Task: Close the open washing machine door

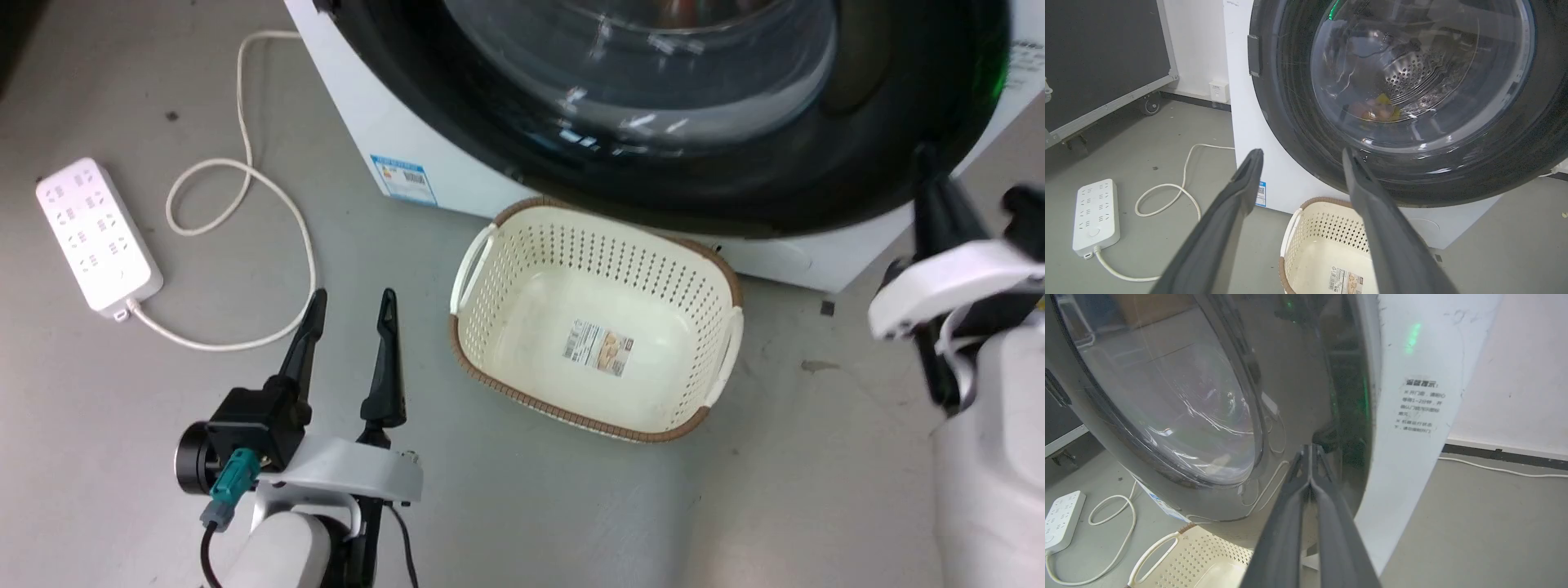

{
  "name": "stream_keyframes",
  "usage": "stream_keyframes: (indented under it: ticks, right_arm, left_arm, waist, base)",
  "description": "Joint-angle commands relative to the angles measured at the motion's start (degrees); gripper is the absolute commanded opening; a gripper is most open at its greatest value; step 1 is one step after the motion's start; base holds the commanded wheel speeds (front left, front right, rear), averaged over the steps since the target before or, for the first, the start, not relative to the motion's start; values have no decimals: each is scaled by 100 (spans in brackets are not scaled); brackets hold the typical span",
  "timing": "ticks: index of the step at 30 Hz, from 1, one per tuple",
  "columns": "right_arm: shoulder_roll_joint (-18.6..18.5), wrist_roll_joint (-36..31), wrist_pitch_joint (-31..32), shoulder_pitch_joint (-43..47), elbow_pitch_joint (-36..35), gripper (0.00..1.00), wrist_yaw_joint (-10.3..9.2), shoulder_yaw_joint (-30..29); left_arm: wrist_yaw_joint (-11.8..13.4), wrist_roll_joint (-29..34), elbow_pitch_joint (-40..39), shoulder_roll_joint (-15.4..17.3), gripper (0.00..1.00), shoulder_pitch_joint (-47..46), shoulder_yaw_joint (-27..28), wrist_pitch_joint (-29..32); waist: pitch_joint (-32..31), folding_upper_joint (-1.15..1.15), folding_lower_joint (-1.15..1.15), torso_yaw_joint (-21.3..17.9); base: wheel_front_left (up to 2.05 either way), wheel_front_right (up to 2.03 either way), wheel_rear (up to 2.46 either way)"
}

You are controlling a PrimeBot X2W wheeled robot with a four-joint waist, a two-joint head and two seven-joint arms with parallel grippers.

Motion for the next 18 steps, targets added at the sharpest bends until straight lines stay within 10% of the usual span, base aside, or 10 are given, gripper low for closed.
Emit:
stream_keyframes:
  ticks: [1, 18]
  right_arm:
    - [-16, -66, -61, -204, 6, 0, -9, -102]
    - [-219, -300, -87, -1034, -154, 0, -9, -602]
  left_arm:
    - [-31, 55, 0, -22, 100, -101, 14, -36]
    - [-185, 220, 0, -236, 100, -214, 205, -43]
  waist:
    - [104, 0, -1, 42]
    - [475, 0, -1, 129]
  base:
    - [0, 0, 0]
    - [0, 0, 0]
